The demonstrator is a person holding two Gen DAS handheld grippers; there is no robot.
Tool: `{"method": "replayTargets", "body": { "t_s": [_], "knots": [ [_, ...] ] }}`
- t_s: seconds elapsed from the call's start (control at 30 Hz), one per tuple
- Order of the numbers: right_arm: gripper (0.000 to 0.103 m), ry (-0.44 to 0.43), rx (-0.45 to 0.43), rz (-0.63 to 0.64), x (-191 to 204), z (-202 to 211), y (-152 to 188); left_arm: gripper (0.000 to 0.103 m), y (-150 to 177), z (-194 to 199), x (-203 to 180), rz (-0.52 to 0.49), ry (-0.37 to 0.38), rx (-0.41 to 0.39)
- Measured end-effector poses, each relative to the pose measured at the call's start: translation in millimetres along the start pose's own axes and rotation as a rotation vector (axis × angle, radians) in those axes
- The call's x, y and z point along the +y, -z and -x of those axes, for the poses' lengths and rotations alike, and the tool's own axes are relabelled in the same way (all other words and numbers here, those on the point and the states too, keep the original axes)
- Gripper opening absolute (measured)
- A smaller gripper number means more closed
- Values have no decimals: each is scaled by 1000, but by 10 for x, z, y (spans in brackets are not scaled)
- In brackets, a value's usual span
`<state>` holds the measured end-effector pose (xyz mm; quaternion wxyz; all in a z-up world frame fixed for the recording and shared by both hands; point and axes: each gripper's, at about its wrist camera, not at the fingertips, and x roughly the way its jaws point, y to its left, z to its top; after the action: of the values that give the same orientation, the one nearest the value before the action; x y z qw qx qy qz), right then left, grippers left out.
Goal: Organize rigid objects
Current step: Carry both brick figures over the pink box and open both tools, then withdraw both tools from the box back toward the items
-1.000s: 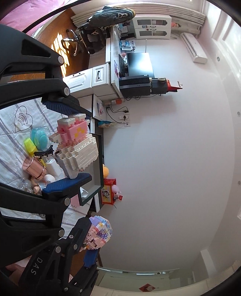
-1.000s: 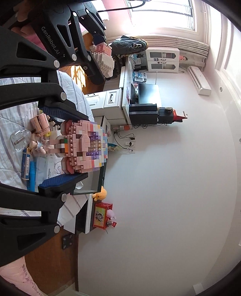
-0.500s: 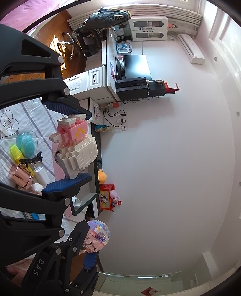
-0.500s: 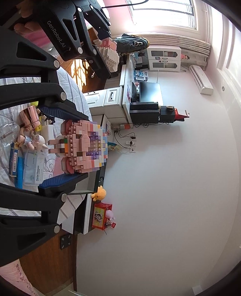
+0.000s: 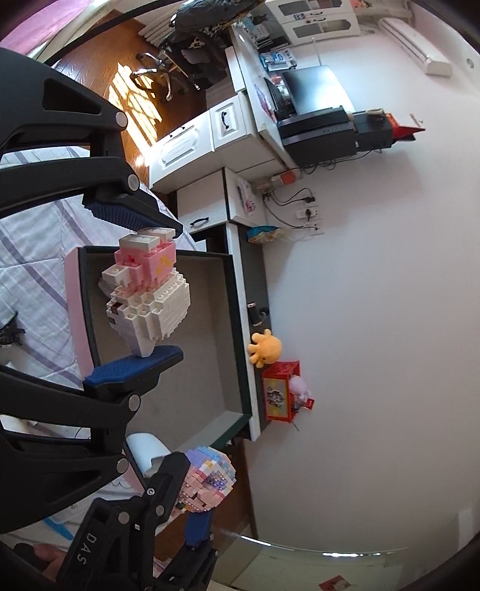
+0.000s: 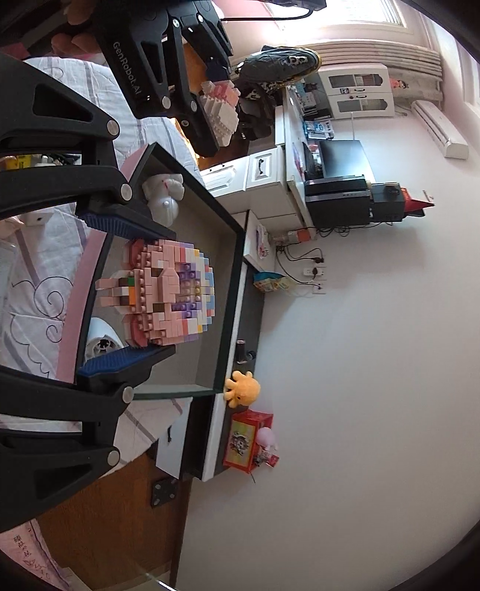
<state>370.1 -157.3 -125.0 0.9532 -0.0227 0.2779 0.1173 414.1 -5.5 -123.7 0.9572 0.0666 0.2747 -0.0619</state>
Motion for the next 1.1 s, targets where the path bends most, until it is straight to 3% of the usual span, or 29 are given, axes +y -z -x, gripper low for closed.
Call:
{"method": "replayTargets", "body": {
  "t_s": [0.17,0.4,0.5,0.6,0.67,0.8,0.93,1.03,1.1],
  "knots": [
    [54,-42,140,-20,-46,-648,56,61,49,-637,-10,-1,-7,145],
    [54,-56,266,-32,-46,-1036,141,62,184,-910,-6,2,-38,222],
    [55,-73,266,-68,-81,-1009,164,75,189,-844,-4,15,-38,220],
    [63,-62,239,-81,-78,-856,166,84,172,-616,44,27,-20,178],
    [80,-49,199,-91,-56,-670,146,90,146,-386,88,43,-33,135],
    [82,-50,97,-97,54,-135,115,102,164,242,179,74,-45,25],
    [88,-29,-34,-79,250,569,199,103,298,997,194,95,-76,-118],
    [103,-19,-119,-78,414,1047,295,103,437,1485,167,106,-88,-181],
    [103,0,-167,-66,520,1325,355,103,538,1754,135,113,-84,-209]
  ]
}}
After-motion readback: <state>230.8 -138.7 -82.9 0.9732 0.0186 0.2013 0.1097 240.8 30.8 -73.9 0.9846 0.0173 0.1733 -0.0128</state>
